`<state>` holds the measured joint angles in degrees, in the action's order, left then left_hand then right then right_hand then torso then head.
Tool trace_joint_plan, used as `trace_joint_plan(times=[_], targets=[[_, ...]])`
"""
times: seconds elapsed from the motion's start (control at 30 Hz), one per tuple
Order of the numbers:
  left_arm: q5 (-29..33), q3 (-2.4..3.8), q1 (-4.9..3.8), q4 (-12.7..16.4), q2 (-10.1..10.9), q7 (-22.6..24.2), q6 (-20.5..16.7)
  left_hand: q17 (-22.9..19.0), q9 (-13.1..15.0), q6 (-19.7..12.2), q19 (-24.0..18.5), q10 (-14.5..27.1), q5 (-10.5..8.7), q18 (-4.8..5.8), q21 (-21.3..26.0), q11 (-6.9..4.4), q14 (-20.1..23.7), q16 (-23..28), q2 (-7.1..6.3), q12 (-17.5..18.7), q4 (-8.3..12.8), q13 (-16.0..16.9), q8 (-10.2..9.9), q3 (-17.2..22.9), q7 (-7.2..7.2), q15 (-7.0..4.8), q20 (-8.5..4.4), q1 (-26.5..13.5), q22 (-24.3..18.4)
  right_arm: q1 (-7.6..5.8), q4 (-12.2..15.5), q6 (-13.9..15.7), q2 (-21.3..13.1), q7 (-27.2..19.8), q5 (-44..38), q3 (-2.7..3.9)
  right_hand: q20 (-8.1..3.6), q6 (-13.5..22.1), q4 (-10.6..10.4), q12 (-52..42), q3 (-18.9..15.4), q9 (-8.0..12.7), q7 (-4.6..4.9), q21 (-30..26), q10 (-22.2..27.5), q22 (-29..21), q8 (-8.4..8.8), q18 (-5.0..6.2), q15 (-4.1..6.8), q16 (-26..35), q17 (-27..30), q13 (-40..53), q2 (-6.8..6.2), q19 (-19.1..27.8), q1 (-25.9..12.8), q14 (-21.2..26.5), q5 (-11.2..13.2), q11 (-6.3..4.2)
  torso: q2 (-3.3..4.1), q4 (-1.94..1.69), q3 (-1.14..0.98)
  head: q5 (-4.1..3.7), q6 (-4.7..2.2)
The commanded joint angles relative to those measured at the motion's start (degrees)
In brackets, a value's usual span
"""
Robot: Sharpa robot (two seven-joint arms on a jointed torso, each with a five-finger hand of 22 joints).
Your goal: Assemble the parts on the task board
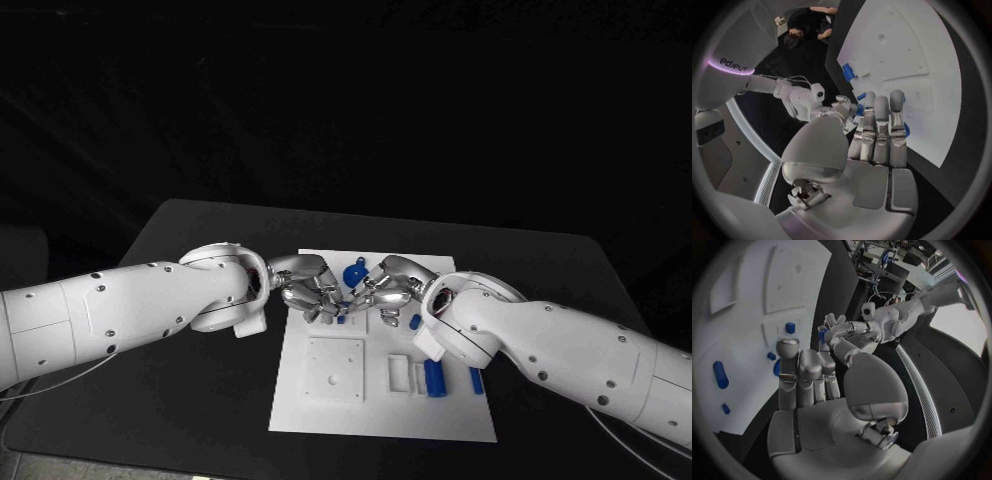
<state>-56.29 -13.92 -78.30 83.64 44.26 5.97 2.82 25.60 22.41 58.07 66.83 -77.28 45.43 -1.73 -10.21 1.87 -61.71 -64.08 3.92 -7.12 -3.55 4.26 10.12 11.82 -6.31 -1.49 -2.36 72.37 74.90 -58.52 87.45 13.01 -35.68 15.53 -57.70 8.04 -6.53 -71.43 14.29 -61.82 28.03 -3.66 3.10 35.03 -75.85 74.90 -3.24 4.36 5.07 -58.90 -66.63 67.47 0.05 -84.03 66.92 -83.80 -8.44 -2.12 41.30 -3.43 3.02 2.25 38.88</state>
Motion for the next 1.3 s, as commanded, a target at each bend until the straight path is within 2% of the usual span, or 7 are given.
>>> trace_joint_plan(times=[0.03, 0.53, 0.7, 0.87, 1.0, 1.2, 1.3], targets=[[2.18, 0.17, -0.05, 0.82, -0.74, 2.48, 0.94, 0.09, -0.51, 2.42, -0.56, 0.12, 0.08, -1.11, -0.51, 0.02, -0.02, 0.00, 0.23, 0.22, 0.46, -0.03, -0.23, 0.48, 1.64, 0.30, -0.13, -0.01, 1.35, 0.06, 0.09, -0.16, 0.62, -0.29, 1.30, -0.03, -0.22, 0.24, -0.06, 0.42, 0.49, -0.06, 0.22, -0.25, 0.30, 4.06, -0.37, -0.47, 0.44, 0.28, -0.07, -0.09, 0.60, -2.50, -0.04, -0.02, 0.29, -0.03, 0.00, -0.03, 0.01, -0.09, 0.01], [8.01, 0.17, -0.06, 0.44, -0.43, 2.87, -2.70, 0.41, -2.68, 8.21, -1.30, -3.53, -5.63, -1.00, -3.71, -0.68, -1.01, -0.21, 1.92, 2.85, 3.22, -0.16, -4.93, 1.54, 2.43, -0.32, -0.68, 0.81, 1.31, 0.05, -0.52, -0.55, 0.51, -0.07, 2.22, -0.03, -0.03, 1.12, -0.87, 2.09, 1.00, -0.06, 0.45, -1.73, 1.33, 3.75, -0.38, -0.27, 0.30, 1.21, 0.37, -1.52, 0.43, -2.21, 0.11, 0.17, 0.49, 0.13, -0.01, 0.01, -0.05, -0.04, -0.01], [9.89, 0.17, -0.06, 0.46, -0.42, 3.04, -1.66, 0.61, -2.03, 9.95, -1.53, -4.77, -6.71, -0.78, -4.11, -1.10, -0.83, -0.43, 2.18, 2.87, 4.79, -0.08, -6.04, 1.25, 2.93, -0.54, -0.86, -0.15, 1.30, 0.04, -0.91, 1.83, 0.48, -0.96, 3.70, -0.03, 0.42, 5.44, -2.13, 7.85, 2.79, 0.03, 1.63, -7.63, 5.02, 2.37, -0.36, 0.50, -0.24, 4.64, 2.54, -6.11, -0.28, -1.01, -0.68, 1.63, -0.80, 0.85, 0.01, 0.05, -0.06, -0.06, -0.04], [11.45, 0.17, -0.06, 0.46, -0.37, 3.10, -0.41, 0.83, -1.42, 11.32, -1.95, -6.16, -5.54, -0.43, -4.82, -1.52, -0.46, -0.80, 2.78, 2.99, 9.26, -0.09, -6.25, 1.86, 3.37, -0.94, -1.28, -4.13, 1.34, 0.03, -1.37, 3.76, 0.45, -2.04, 5.34, -0.03, 1.17, 9.38, -3.98, 13.72, 2.77, 0.10, 2.73, -16.37, 8.31, -0.61, -0.28, 1.67, -0.78, 9.65, 6.33, -12.18, -2.35, -0.10, -1.48, 2.97, -1.04, 1.53, 0.01, 0.06, -0.09, 0.02, -0.27], [12.67, 0.17, -0.06, 0.37, -0.38, 3.03, 0.15, 0.92, -1.02, 12.22, -2.43, -7.12, -4.97, -0.27, -5.96, -1.80, -0.27, -1.11, 4.52, 3.09, 15.07, -0.09, -6.31, 2.28, 3.64, -1.10, -1.51, -9.04, 1.32, 0.03, -1.66, 4.07, 0.40, -2.44, 6.10, -0.03, 1.36, 11.19, -5.15, 13.69, 1.86, 0.11, 3.16, -19.34, 8.65, -2.00, -0.29, 1.86, -0.95, 10.93, 7.63, -13.86, -4.04, -0.36, -2.13, 3.31, -4.86, 1.77, 0.00, 0.04, -0.04, -0.12, -0.24], [14.38, 0.17, -0.07, 0.09, -0.31, 1.88, 0.76, 0.92, -0.79, 13.13, -2.85, -8.14, -4.38, -0.13, -6.66, -2.05, -0.04, -1.38, 5.89, 3.00, 19.12, 0.00, -6.26, 1.85, 3.97, -1.31, -1.65, -12.38, 1.29, 0.03, -1.97, 5.04, 0.03, -3.20, 7.22, -0.04, 1.46, 12.96, -5.98, 13.09, 0.22, 0.14, 3.51, -21.76, 9.24, -2.94, -0.27, 1.92, -1.08, 11.57, 8.56, -15.46, -4.98, -0.63, -2.45, 3.71, -8.96, 1.95, 0.03, -0.05, -0.09, -0.06, -0.25], [15.15, 0.17, -0.08, -0.13, -0.22, 0.57, 0.94, 0.92, -0.70, 13.30, -3.01, -8.40, -7.19, -0.20, -6.98, -2.18, 0.03, -1.49, 5.29, 3.00, 19.94, -0.02, -6.28, 4.34, 4.04, -1.47, -1.80, -12.76, 1.36, 0.03, -2.16, 6.08, -0.37, -4.15, 8.71, -0.04, 1.49, 13.17, -6.18, 12.94, -0.44, 0.13, 3.52, -22.21, 9.34, -3.11, -0.27, 1.94, -1.08, 11.62, 8.75, -15.86, -5.13, -0.74, -2.73, 3.71, -10.65, 1.95, 0.03, -0.09, -0.10, 0.01, -0.25]])
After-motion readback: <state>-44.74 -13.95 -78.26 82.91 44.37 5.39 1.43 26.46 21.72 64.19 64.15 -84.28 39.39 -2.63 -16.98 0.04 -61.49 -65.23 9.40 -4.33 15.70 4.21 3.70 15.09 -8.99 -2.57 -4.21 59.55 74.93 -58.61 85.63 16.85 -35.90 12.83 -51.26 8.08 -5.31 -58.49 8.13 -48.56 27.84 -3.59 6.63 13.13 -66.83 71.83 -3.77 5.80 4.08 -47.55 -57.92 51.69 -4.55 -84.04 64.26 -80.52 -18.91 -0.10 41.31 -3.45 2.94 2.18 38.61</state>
